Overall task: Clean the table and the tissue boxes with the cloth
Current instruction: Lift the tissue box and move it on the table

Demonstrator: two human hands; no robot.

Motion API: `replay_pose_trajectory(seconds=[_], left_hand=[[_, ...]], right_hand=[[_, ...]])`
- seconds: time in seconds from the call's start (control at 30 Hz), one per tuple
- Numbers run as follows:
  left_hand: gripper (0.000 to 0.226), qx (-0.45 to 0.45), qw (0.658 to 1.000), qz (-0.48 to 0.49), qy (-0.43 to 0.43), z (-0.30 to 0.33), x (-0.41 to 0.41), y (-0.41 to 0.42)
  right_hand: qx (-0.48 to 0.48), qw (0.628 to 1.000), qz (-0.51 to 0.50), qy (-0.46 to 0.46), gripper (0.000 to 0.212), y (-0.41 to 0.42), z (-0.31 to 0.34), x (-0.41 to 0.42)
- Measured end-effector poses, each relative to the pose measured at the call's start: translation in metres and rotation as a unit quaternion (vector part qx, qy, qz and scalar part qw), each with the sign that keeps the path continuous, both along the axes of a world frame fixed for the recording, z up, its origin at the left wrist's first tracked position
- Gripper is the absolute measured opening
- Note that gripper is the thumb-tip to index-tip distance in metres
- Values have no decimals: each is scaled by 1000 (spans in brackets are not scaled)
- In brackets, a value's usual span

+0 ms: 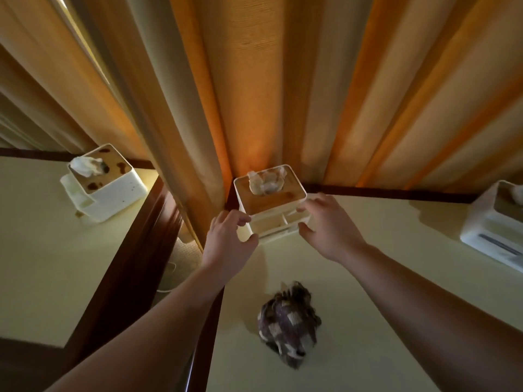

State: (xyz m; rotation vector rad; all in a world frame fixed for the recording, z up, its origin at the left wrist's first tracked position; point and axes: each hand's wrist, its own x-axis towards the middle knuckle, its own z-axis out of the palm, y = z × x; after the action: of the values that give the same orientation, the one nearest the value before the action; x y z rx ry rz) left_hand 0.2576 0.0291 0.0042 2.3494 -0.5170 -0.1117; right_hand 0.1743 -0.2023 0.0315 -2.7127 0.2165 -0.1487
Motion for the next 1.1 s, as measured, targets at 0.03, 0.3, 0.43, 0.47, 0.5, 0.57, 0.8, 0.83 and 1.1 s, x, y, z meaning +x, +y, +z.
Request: replay_pose_trajectory(seconds=[0.03, 0.3, 0.43, 0.47, 0.5, 0.57, 0.8, 0.83, 1.1], left_hand=[[31, 1, 1000, -8, 12, -3, -13, 5], [23, 32, 982, -143, 118, -30, -105, 34], [13, 39, 979, -170, 106, -45, -128, 45], [15, 42, 980, -170, 95, -48, -131, 47], [18, 44, 980, -176, 86, -49, -133, 48], [22, 47, 976, -199, 80, -48, -136, 52], [36, 44, 971, -222, 79, -42, -150, 74], [41, 39, 974, -210, 80, -39, -153, 81], [54, 82, 983, -131, 103, -22, -183, 143]], right_hand=[[7, 1000, -3, 9, 34, 6, -4, -14], [114, 989, -6, 91, 46, 62, -48, -112], [150, 981, 23, 124, 66, 88, -64, -147], [145, 981, 22, 126, 72, 92, -69, -153], [139, 982, 19, 124, 76, 94, -74, -156], [125, 984, 9, 124, 80, 98, -78, -158], [134, 982, -18, 135, 69, 108, -62, -163], [139, 981, -24, 135, 69, 110, -57, -167], [161, 983, -44, 77, 65, 126, -24, -197]])
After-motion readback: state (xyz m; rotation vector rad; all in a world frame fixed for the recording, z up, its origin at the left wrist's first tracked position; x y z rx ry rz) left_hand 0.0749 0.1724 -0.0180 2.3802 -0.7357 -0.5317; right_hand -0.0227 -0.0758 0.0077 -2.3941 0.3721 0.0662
